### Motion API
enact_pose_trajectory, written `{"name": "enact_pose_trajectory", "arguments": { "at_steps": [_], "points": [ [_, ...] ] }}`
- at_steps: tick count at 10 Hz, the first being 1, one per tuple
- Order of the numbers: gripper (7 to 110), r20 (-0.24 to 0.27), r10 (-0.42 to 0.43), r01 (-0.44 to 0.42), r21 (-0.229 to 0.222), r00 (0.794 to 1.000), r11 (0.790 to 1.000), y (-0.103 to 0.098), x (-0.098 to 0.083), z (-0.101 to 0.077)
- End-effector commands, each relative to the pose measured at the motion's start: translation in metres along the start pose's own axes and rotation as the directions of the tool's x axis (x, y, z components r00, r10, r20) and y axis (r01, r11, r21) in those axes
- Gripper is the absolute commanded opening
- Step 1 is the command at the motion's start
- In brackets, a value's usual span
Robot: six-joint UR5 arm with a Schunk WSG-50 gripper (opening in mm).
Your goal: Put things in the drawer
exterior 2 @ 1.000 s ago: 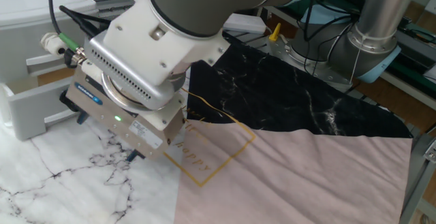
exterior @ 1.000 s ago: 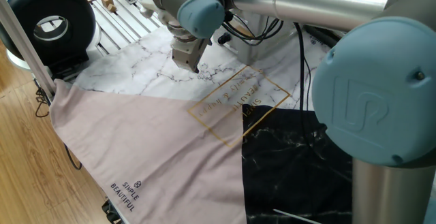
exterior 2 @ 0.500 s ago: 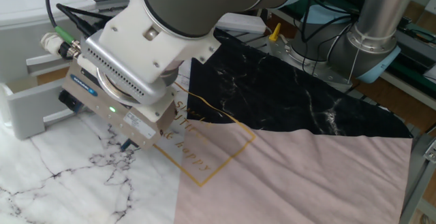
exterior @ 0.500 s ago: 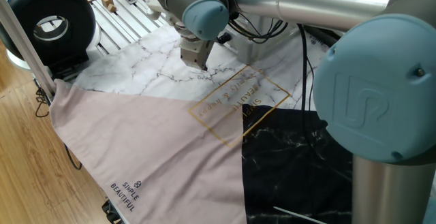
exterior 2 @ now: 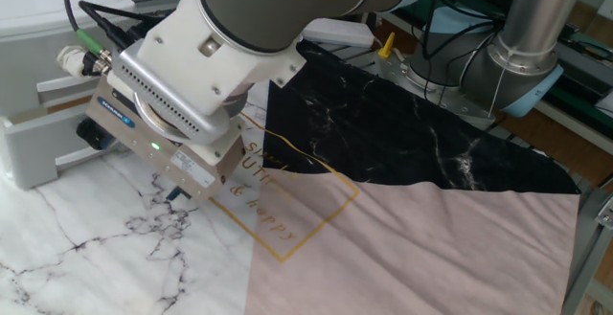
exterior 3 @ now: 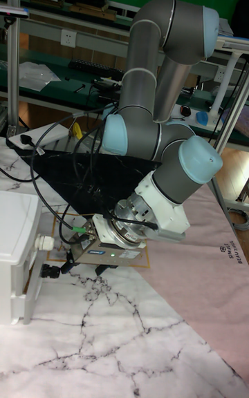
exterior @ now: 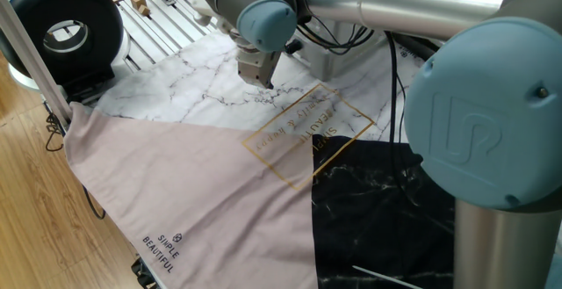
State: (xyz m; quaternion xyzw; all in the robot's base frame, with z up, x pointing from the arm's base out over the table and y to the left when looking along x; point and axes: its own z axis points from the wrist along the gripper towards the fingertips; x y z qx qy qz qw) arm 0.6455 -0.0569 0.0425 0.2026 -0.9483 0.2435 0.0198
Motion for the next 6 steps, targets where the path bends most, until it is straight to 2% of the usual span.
{"name": "enact_pose_trajectory", "arguments": {
  "at_steps": [1, 2, 3, 4, 6],
  "points": [
    [88, -0.007, 0.019, -0.019, -0.020, 1.000, 1.000, 0.003, 0.003, 0.001],
    [88, -0.009, 0.049, -0.049, -0.091, 0.999, 0.995, 0.021, 0.000, -0.003],
    [88, -0.011, 0.060, -0.061, -0.114, 0.998, 0.992, 0.028, -0.003, -0.007],
    [88, 0.027, 0.068, -0.064, -0.130, 0.997, 0.990, 0.032, -0.012, -0.003],
    [88, 0.028, 0.043, -0.040, -0.087, 0.999, 0.995, 0.021, -0.008, 0.005]
  ]
}}
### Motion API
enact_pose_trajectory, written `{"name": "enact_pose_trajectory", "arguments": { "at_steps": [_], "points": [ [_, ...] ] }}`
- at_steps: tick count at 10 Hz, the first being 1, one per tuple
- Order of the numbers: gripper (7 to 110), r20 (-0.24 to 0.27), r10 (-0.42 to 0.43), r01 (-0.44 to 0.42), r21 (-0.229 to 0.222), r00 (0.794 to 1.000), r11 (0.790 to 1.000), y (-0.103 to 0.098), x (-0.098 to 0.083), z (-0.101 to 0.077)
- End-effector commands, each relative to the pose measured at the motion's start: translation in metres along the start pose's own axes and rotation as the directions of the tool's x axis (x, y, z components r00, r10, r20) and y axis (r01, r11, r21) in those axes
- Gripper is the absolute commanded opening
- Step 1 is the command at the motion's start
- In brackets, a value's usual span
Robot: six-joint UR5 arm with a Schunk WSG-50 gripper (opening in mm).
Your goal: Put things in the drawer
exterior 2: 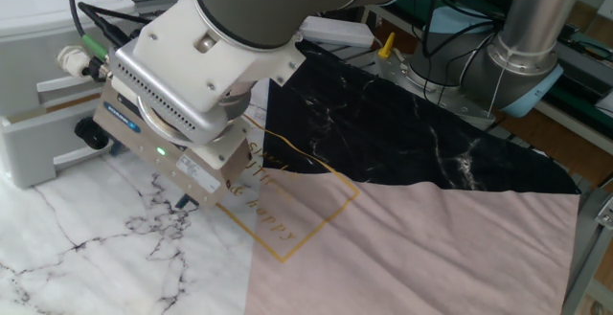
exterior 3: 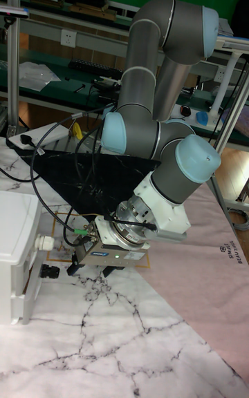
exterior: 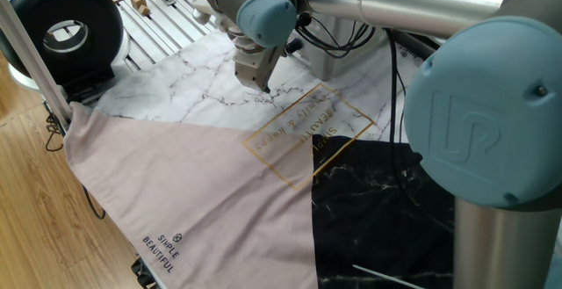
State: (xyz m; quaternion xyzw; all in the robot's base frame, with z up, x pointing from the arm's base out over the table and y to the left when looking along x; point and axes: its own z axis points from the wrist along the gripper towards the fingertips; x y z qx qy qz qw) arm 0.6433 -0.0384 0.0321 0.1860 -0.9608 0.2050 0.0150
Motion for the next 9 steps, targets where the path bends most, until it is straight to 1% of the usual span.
{"name": "enact_pose_trajectory", "arguments": {
  "at_steps": [1, 3, 4, 5, 6, 8, 9],
  "points": [
    [88, 0.002, -0.006, 0.006, 0.010, 1.000, 1.000, -0.006, 0.002, 0.005],
    [88, -0.002, -0.032, 0.033, 0.062, 0.999, 0.998, -0.020, 0.004, 0.005],
    [88, -0.004, -0.046, 0.046, 0.076, 0.999, 0.996, -0.025, 0.005, 0.004],
    [88, -0.009, -0.068, 0.068, 0.108, 0.998, 0.992, -0.034, 0.006, 0.004],
    [88, -0.015, -0.077, 0.078, 0.129, 0.997, 0.989, -0.040, 0.007, 0.003],
    [88, -0.031, -0.086, 0.090, 0.154, 0.996, 0.984, -0.046, 0.010, 0.003],
    [88, -0.033, -0.088, 0.092, 0.158, 0.996, 0.983, -0.047, 0.010, 0.003]
  ]
}}
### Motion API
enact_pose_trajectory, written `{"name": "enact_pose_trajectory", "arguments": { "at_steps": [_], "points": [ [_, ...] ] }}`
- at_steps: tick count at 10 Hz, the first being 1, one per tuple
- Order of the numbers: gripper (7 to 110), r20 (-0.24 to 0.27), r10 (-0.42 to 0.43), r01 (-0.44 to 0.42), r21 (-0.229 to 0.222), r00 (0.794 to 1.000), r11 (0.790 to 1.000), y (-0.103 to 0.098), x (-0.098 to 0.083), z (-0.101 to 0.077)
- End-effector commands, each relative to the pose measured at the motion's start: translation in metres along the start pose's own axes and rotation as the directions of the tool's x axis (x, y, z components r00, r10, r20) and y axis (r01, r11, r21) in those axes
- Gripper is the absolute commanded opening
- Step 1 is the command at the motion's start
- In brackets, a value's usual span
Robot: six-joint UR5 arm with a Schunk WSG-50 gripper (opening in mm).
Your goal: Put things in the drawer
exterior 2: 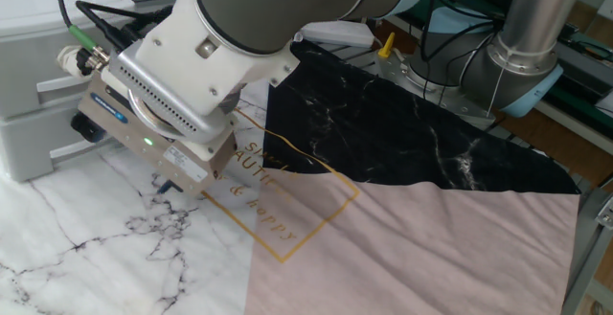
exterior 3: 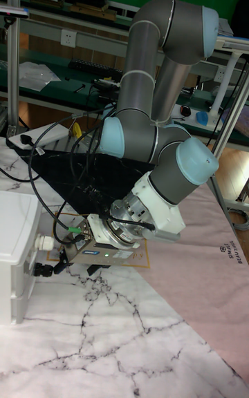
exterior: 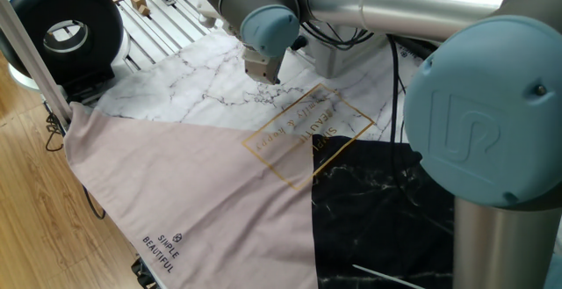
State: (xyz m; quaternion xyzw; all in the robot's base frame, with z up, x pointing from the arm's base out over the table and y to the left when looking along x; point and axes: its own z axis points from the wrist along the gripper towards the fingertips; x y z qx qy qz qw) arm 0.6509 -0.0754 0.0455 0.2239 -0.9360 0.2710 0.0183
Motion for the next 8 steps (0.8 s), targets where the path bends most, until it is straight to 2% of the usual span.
{"name": "enact_pose_trajectory", "arguments": {
  "at_steps": [1, 2, 3, 4, 5, 6, 8],
  "points": [
    [88, -0.016, -0.013, 0.014, 0.035, 1.000, 0.999, -0.010, 0.005, 0.001],
    [88, -0.019, -0.012, 0.013, 0.041, 1.000, 0.999, -0.011, 0.005, 0.002],
    [88, -0.017, -0.002, 0.002, 0.023, 1.000, 1.000, -0.007, 0.005, 0.003],
    [88, -0.018, 0.026, -0.027, -0.054, 0.999, 0.998, 0.012, 0.004, -0.002],
    [88, 0.024, 0.014, -0.013, -0.057, 1.000, 0.998, 0.012, -0.007, -0.002],
    [88, 0.058, 0.018, -0.013, -0.097, 0.998, 0.995, 0.024, -0.015, 0.002],
    [88, 0.049, 0.010, -0.006, -0.091, 0.999, 0.996, 0.023, -0.011, 0.004]
  ]
}}
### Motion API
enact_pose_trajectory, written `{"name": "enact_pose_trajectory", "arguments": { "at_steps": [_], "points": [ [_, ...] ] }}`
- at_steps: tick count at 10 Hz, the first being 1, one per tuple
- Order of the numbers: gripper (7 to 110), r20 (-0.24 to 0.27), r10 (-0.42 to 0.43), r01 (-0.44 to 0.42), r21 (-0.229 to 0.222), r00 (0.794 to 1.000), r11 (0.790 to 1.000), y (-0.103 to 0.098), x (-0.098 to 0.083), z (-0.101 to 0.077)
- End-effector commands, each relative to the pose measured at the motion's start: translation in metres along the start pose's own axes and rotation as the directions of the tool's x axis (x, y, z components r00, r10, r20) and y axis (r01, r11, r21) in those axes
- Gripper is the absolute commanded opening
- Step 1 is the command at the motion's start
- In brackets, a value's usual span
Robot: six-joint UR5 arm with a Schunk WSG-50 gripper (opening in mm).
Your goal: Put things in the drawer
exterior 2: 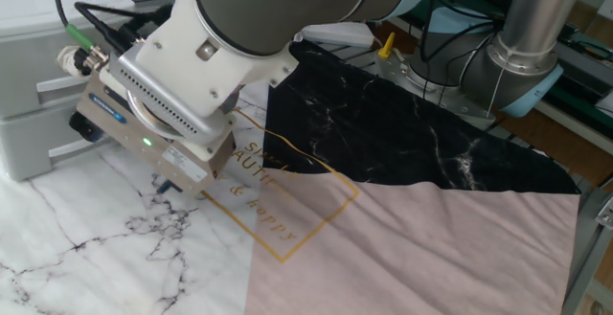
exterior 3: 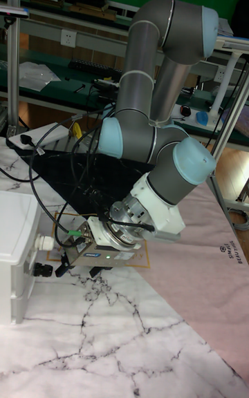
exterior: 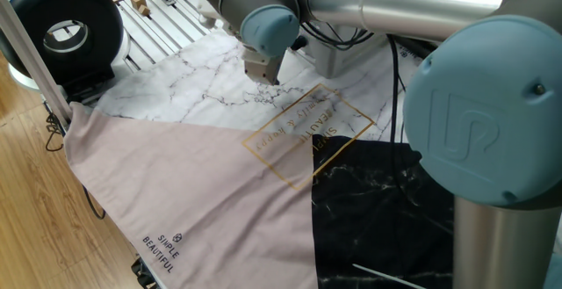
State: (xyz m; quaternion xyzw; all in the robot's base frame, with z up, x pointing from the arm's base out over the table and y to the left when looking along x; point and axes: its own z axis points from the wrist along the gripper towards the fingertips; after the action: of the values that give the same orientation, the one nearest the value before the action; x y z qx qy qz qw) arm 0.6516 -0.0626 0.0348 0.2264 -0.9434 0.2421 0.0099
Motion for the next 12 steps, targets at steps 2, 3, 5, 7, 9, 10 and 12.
{"name": "enact_pose_trajectory", "arguments": {
  "at_steps": [2, 3, 5, 7, 9, 10, 12],
  "points": [
    [88, 0.028, -0.004, 0.005, -0.015, 1.000, 1.000, 0.001, 0.001, 0.010],
    [88, 0.015, -0.025, 0.024, 0.044, 1.000, 0.999, -0.015, 0.007, 0.013],
    [88, 0.000, -0.058, 0.058, 0.108, 0.998, 0.992, -0.033, 0.011, 0.007],
    [88, -0.006, -0.056, 0.057, 0.118, 0.998, 0.991, -0.035, 0.011, 0.006],
    [88, -0.008, -0.054, 0.055, 0.113, 0.999, 0.992, -0.033, 0.010, 0.004],
    [88, -0.006, -0.028, 0.029, 0.064, 1.000, 0.998, -0.020, 0.007, 0.000],
    [88, -0.030, 0.076, -0.080, -0.153, 0.997, 0.985, 0.038, -0.006, -0.036]
  ]
}}
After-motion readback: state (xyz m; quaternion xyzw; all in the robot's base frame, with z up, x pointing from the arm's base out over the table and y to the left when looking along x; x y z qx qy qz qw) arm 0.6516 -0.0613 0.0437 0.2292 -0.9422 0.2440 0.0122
